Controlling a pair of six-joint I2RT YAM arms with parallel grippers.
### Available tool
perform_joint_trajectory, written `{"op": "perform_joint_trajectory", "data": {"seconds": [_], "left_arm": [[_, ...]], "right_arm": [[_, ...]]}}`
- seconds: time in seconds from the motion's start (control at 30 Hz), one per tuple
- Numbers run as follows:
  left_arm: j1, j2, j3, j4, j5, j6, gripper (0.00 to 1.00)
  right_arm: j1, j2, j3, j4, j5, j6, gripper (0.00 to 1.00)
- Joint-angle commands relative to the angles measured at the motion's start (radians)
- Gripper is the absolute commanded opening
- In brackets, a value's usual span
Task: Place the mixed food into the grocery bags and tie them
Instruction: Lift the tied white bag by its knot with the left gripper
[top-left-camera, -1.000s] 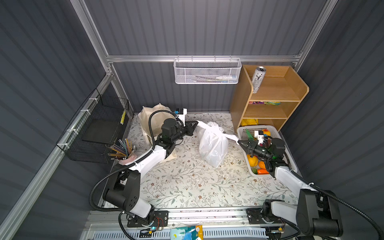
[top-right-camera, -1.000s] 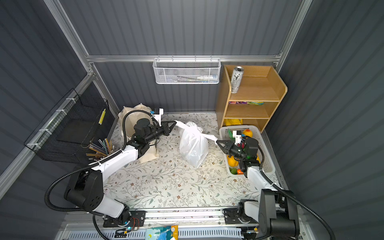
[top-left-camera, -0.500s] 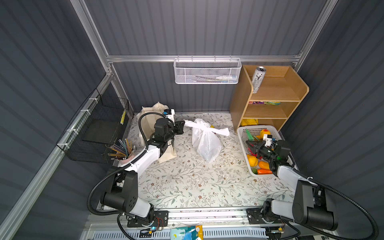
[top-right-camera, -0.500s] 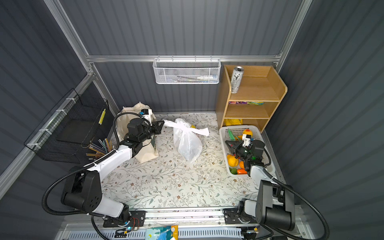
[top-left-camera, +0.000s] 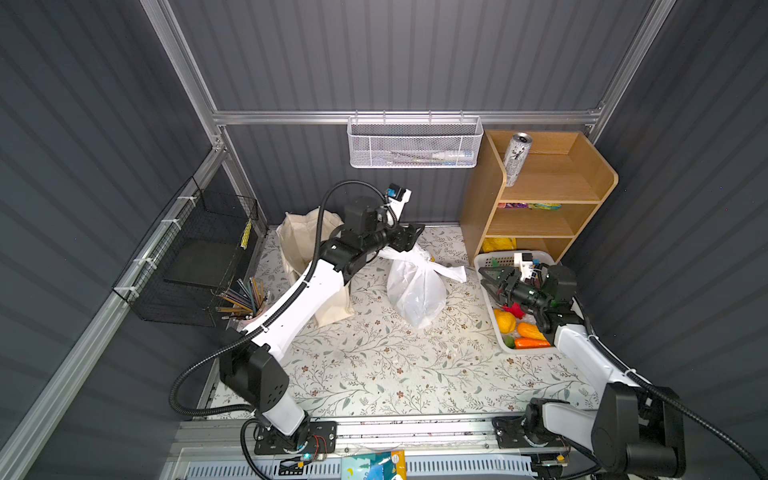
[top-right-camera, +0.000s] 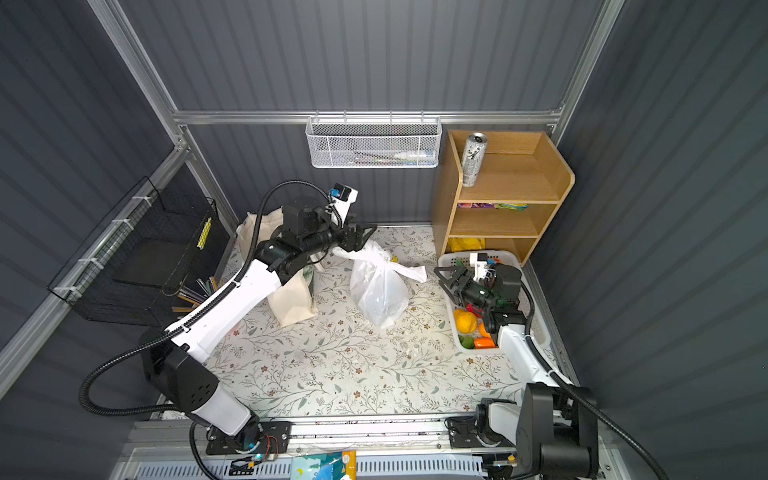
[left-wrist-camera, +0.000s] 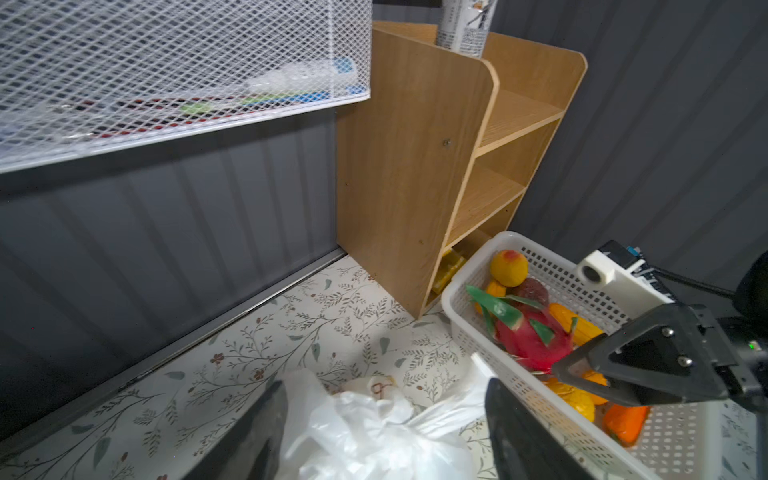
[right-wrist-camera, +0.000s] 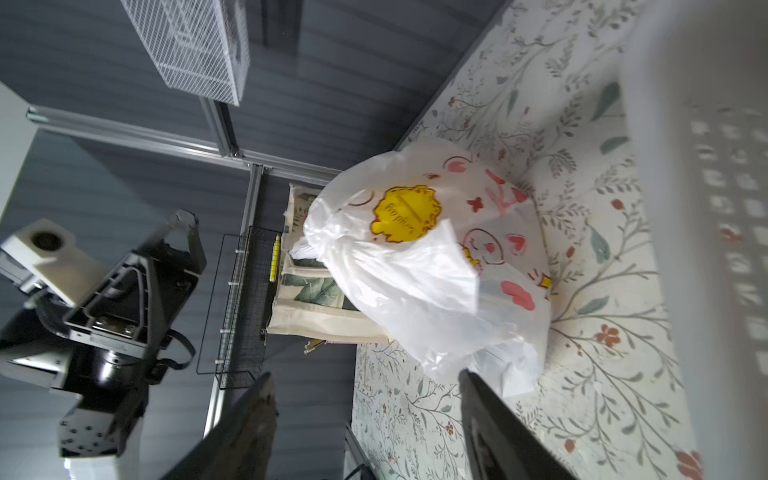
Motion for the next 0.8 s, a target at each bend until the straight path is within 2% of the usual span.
{"op": "perform_joint_trajectory", "data": {"seconds": [0.0, 0.03, 0.13, 0.33, 0.77], "left_arm": [[-0.015, 0.099, 0.089, -0.312, -0.135, 0.185, 0.79], [-0.019, 0.113, 0.107, -0.324, -0.133, 0.205, 0.8], [-0.029, 0.144, 0.141, -0.353, -0.158, 0.25, 1.0], [-0.029, 0.23, 0.234, -0.435, -0.198, 0.273, 1.0], [-0.029, 0.345, 0.282, -0.454, -0.106, 0.25, 1.0]], "right_arm": [[0.044, -0.024, 0.066, -0.218, 0.047, -0.168, 0.78], [0.052, -0.027, 0.075, -0.241, 0.056, -0.183, 0.8], [0.062, -0.034, 0.078, -0.256, 0.061, -0.193, 0.82], [0.07, -0.034, 0.081, -0.258, 0.061, -0.195, 0.85], [0.071, -0.012, 0.081, -0.224, 0.066, -0.175, 0.86]]}}
